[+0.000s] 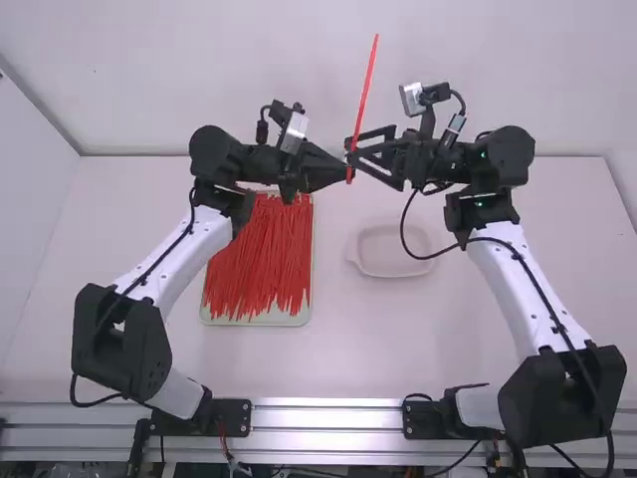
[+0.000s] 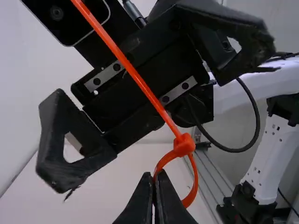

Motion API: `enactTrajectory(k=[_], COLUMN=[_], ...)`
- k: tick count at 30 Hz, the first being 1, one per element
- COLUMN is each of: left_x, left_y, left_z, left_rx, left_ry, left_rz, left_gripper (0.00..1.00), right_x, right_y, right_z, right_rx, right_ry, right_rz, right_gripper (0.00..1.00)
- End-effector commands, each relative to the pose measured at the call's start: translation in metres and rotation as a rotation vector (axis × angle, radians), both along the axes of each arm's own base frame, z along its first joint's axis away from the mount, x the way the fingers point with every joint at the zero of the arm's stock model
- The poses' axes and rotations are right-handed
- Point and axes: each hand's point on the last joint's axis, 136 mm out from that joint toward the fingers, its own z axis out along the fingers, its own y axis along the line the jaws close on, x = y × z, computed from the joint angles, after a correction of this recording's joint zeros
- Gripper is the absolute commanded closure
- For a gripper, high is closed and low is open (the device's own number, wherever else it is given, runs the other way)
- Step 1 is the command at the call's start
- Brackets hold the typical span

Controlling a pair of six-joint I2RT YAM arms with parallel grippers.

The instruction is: Fasten the cable tie

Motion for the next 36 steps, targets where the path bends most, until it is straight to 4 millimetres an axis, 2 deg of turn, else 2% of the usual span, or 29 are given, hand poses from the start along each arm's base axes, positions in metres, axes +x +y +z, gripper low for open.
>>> enactTrajectory(k=[1, 3, 4, 5, 6, 7, 8, 9, 10, 11, 16, 19, 20, 25, 30, 36], left_x=[-0.001, -0.002, -0.002, -0.002, -0.002, -0.002, -0.002, -0.001, 0.000, 0.000, -0.002, 0.004, 0.010, 0.028, 0.046, 0.043], left_y=[0.001, -0.001, -0.001, -0.001, -0.001, -0.001, -0.001, 0.000, 0.001, 0.001, -0.001, 0.001, 0.002, 0.002, 0.006, 0.003], left_z=[0.012, 0.012, 0.012, 0.012, 0.012, 0.012, 0.012, 0.013, 0.013, 0.013, 0.013, 0.013, 0.013, 0.004, -0.016, -0.043], left_rx=[-0.014, -0.014, -0.014, -0.014, -0.014, -0.015, -0.015, -0.016, -0.015, -0.016, -0.017, -0.025, -0.028, -0.021, 0.018, 0.092], left_ry=[-0.027, -0.024, -0.022, -0.022, -0.023, -0.023, -0.023, -0.022, -0.022, -0.023, -0.034, -0.014, 0.011, 0.108, 0.169, 0.205], left_rz=[0.009, 0.003, 0.003, 0.003, 0.003, 0.004, 0.005, 0.009, 0.011, 0.011, 0.007, 0.035, 0.056, 0.125, 0.198, 0.175], left_gripper=[0.98, 0.98, 0.98, 0.98, 0.98, 0.98, 0.98, 0.98, 0.98, 0.98, 0.96, 0.51, 0.01, 0.01, 0.01, 0.01], right_x=[-0.004, -0.001, -0.001, -0.001, -0.002, -0.003, -0.003, -0.003, -0.003, -0.004, -0.005, -0.005, -0.005, 0.001, 0.005, 0.027], right_y=[0.002, 0.002, 0.002, 0.002, 0.001, 0.002, 0.002, 0.002, 0.002, 0.002, 0.002, 0.002, 0.002, -0.011, -0.030, -0.054], right_z=[0.006, 0.006, 0.005, 0.005, 0.006, 0.006, 0.005, 0.005, 0.005, 0.005, 0.004, 0.004, 0.004, 0.002, -0.008, -0.043], right_rx=[0.015, 0.016, 0.016, 0.016, 0.015, 0.015, 0.014, 0.013, 0.012, 0.010, 0.006, 0.005, 0.005, -0.007, -0.050, -0.100], right_ry=[-0.029, -0.008, -0.009, -0.009, -0.008, -0.003, 0.000, -0.001, -0.002, -0.002, -0.002, -0.003, -0.004, -0.013, -0.055, 0.018], right_rz=[-0.013, -0.024, -0.024, -0.024, -0.020, -0.014, -0.014, -0.013, -0.010, -0.007, 0.000, 0.001, 0.000, -0.024, -0.029, -0.100], right_gripper=[0.17, 0.27, 0.38, 0.38, 0.54, 0.63, 0.76, 0.85, 0.97, 1.00, 1.00, 1.00, 1.00, 1.00, 1.00, 1.00])
